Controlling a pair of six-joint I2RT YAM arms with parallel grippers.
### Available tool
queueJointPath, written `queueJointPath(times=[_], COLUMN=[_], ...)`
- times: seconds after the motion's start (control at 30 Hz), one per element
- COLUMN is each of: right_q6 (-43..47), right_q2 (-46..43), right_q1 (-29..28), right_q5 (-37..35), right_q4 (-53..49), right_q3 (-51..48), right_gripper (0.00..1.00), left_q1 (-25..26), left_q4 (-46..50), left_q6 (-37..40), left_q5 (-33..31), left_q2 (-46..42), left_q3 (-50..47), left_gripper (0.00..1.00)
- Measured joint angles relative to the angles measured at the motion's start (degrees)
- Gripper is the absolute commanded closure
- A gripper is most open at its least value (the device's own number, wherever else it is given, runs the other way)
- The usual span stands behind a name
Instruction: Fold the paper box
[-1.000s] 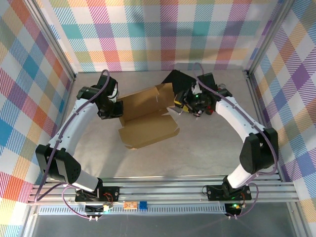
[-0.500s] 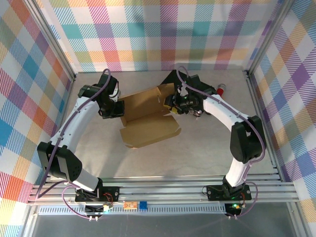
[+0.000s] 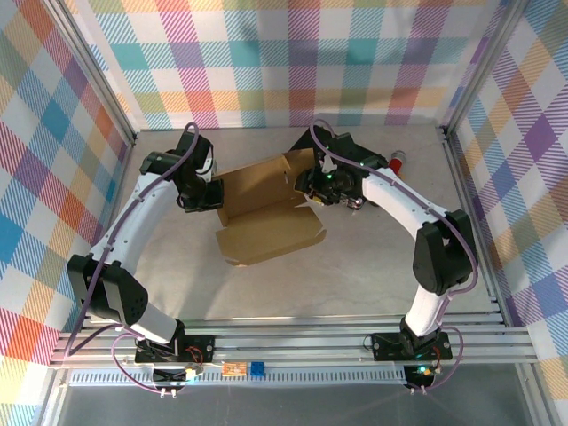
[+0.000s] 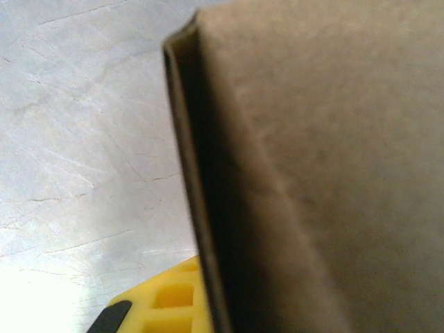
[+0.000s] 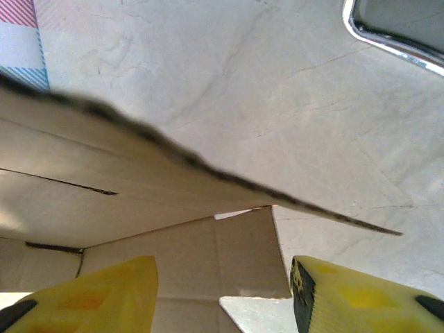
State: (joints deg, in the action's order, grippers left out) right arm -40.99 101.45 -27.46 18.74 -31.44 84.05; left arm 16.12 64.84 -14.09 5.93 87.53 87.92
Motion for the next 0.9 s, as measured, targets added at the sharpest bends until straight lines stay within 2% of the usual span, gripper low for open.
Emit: queueJointPath(times=[0.2, 0.33, 0.43, 0.67, 0.9], right_q6=[1.18, 1.18, 1.22, 2.99, 5.07], right_q2=[0.81, 2.38, 2.99, 3.08, 4.68], right_q1=[-0.83, -1.90, -2.21, -4.28, -6.36], right_q5=[-0.83, -1.16, -1.29, -1.84, -1.70], right_q4=[-1.03, -1.05, -1.51, -2.58, -3.39], right_q3=[0.33, 0.74, 2.21, 8.28, 9.90], right_gripper=[0.47, 0.55, 0.57, 0.57, 0.58], left_q1=[0.00, 0.00, 0.00, 0.00, 0.00], left_q4=[-0.02, 0.44, 1.09, 1.01, 1.01], left_q6=[0.00, 0.00, -0.02, 0.00, -0.02], left_q5=[0.02, -0.15, -0.28, -0.17, 0.33], left_q2=[0.15, 0.15, 0.15, 0.15, 0.15], left_q3=[0.52, 0.55, 0.55, 0.55, 0.55], left_gripper=[1.00, 1.00, 1.00, 1.00, 1.00])
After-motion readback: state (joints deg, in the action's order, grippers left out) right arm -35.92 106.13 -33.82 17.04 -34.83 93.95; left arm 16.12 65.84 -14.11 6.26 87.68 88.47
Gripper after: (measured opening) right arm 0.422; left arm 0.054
